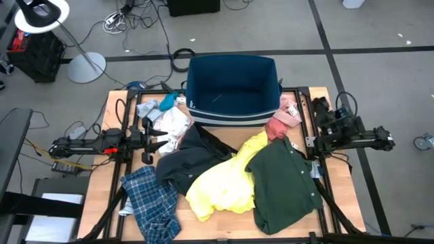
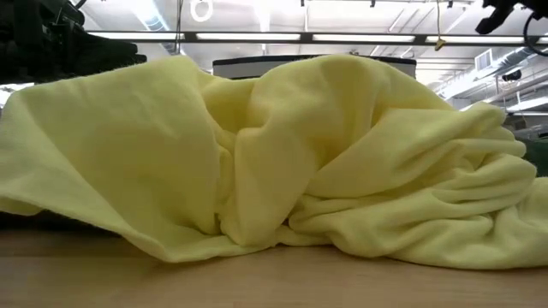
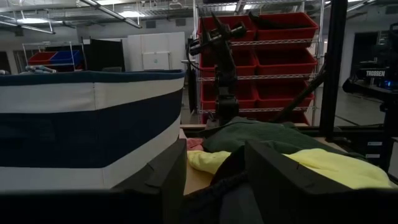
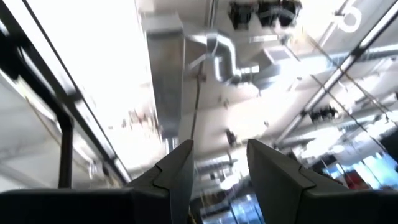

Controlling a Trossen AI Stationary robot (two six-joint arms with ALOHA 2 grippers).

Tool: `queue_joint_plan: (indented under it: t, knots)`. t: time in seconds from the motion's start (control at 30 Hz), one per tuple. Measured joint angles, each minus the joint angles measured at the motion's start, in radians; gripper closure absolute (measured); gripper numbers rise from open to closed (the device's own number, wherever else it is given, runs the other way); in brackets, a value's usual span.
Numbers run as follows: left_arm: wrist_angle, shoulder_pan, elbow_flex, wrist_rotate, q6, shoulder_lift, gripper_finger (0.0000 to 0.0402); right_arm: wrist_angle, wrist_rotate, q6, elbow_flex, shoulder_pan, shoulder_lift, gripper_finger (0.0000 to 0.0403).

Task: Sort clothes
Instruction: Put the green shirt into the blue bin

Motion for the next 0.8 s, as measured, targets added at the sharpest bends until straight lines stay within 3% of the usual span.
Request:
queue_joint_plan:
  t: [0.8]
  knots:
    - [0.0, 0.0, 0.0, 0.0, 0.0, 0.0, 0.0234, -0.632, 0.0, 0.046, 0.0, 0.0, 0.0, 0.025]
